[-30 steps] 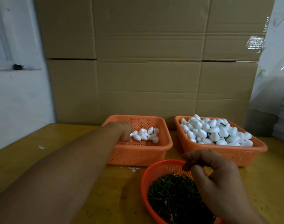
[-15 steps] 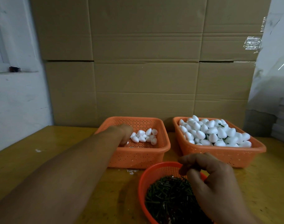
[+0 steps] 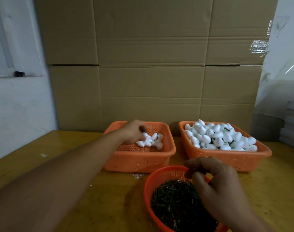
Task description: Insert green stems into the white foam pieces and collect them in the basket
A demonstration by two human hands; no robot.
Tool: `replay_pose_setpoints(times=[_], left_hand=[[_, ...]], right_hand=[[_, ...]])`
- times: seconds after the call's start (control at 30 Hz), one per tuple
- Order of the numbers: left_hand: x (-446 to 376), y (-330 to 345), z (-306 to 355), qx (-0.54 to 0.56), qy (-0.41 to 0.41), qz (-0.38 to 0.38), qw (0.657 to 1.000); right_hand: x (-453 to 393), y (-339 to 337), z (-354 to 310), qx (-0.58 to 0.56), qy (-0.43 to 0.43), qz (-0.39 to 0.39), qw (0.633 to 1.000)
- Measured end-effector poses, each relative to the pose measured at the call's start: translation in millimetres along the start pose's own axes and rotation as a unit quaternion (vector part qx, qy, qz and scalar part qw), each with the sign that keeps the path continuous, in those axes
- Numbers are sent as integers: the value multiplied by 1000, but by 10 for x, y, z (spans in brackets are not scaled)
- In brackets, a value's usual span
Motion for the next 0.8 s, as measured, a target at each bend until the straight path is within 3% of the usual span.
replay_pose_setpoints(times=[0.27, 0.37, 0.5, 0.8], left_hand=[[616, -163, 395, 158, 71, 79, 982], [880, -150, 516, 226, 93, 79, 967], [1191, -73, 658, 396, 108, 73, 909], [1658, 287, 798, 470, 129, 20, 873]], right_hand=[[14, -4, -6, 14, -7, -1, 1000], [14, 0, -29, 14, -8, 1, 1000], [15, 11, -10, 29, -3, -8, 1000], [8, 11, 5, 44, -18, -26, 999]])
Point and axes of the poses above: each hand's wrist, its own x-axis away from the middle knuckle, its own y-axis out of the palm, z = x × y, the point moved 3 cm from there along -x, towards the middle knuckle, and after that the axes turned 9 degrees about -x, right-handed, at the moved point
